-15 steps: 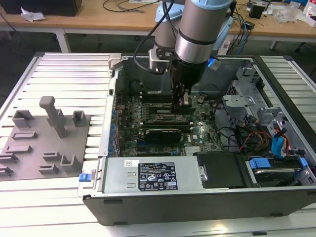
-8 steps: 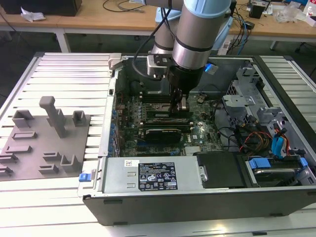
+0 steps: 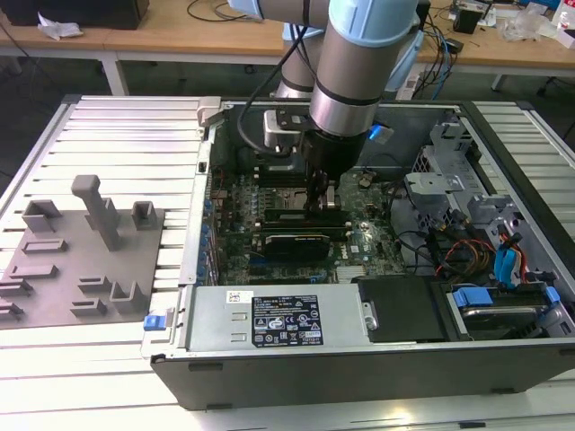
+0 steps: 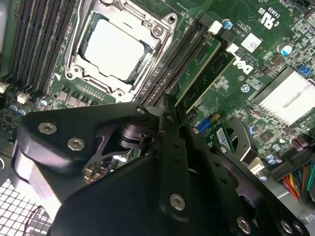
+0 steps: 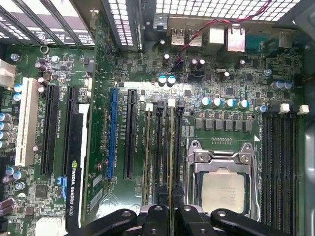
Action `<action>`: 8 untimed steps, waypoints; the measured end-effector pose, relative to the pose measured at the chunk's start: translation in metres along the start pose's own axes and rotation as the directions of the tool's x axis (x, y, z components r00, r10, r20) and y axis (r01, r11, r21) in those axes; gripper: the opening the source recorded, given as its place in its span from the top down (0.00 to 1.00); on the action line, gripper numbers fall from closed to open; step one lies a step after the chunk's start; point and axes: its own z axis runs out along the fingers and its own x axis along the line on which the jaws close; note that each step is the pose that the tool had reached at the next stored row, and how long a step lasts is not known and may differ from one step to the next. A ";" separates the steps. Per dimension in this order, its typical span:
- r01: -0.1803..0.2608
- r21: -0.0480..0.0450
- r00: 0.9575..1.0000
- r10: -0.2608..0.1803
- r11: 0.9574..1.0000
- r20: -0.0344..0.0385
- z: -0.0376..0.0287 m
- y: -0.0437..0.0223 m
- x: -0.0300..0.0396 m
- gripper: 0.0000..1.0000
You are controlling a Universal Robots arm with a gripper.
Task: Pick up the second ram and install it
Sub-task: 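Insert the second ram into the second slot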
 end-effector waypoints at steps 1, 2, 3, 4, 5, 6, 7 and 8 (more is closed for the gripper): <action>0.000 0.000 1.000 0.000 1.000 0.000 0.0008 0.0001 0.0004 0.86; 0.000 0.000 1.000 0.000 1.000 0.000 0.0013 0.0001 0.0006 0.86; -0.001 0.000 1.000 0.001 1.000 0.000 0.0023 0.0000 0.0006 0.86; -0.005 0.000 1.000 0.005 1.000 0.001 0.0036 -0.0001 0.0007 0.86; -0.008 0.000 1.000 0.008 1.000 0.001 0.0042 -0.0001 0.0007 0.86; -0.008 0.000 1.000 0.008 1.000 0.001 0.0046 -0.0002 0.0007 0.86; -0.009 0.000 1.000 0.009 1.000 0.001 0.0054 -0.0003 0.0007 0.86; -0.009 0.000 1.000 0.009 1.000 0.001 0.0062 -0.0002 0.0008 0.86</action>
